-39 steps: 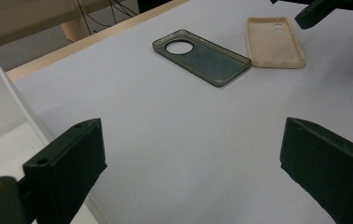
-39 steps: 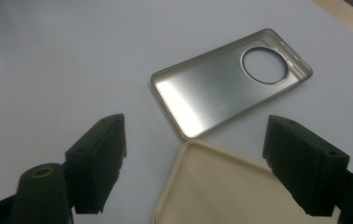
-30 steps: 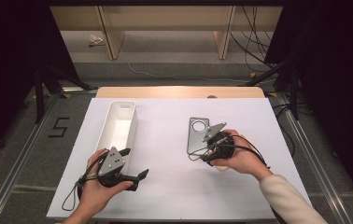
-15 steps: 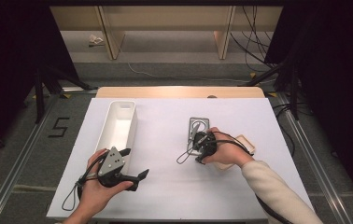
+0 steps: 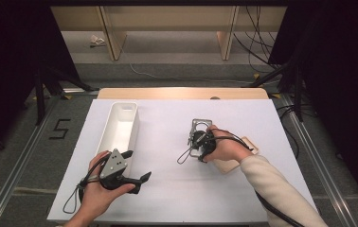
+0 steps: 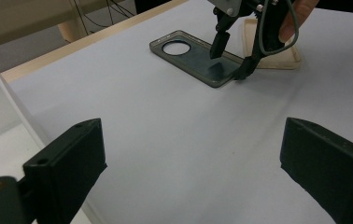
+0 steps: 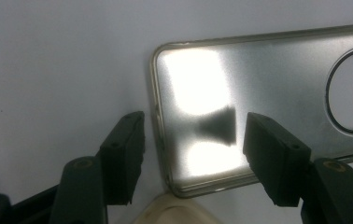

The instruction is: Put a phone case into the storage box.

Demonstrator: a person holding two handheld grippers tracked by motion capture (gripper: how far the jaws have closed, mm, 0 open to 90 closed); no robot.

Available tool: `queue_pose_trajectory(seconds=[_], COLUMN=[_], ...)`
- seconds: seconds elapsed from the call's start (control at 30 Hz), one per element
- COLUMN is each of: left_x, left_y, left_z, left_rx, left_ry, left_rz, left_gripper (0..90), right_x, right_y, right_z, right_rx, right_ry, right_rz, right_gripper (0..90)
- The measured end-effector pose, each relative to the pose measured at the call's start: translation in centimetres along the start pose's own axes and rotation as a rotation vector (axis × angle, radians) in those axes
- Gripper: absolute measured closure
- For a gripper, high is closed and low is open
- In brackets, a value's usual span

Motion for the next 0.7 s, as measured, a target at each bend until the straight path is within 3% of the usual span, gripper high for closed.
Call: queue_pose_trajectory(seconds=[0.17,0.6,0.7], left_x=[0.0,0.0,0.0], left_y=[0.0,0.0,0.0], left_z=[0.0,0.0,0.0], left_rx=[0.000,0.001,0.001], left_ry=[0.000,-0.003,-0.003], left_rz=[0.000,-0.002,0.000], left_gripper=[6.2,6.3,6.3], right_x=[-0.1,0.0,-0.1], right_y=[0.4,1.2,1.3], right_z=[-0.1,0.5,0.6], right_rx=[0.039,0.149,0.155], right_ry=[0.013,0.070,0.077], right_rz=[0.020,0.066,0.064], right_gripper=[43.0,65.3,69.4])
Point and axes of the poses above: each handheld gripper's, and its own axes: x roughly backward along the jaws, y roughly out of its top, z roughly to its left, the point moved 4 cm from there along -x, roughly forward along the jaws, and after that the axes turned 9 degrees about x, right-handed, at the moved point
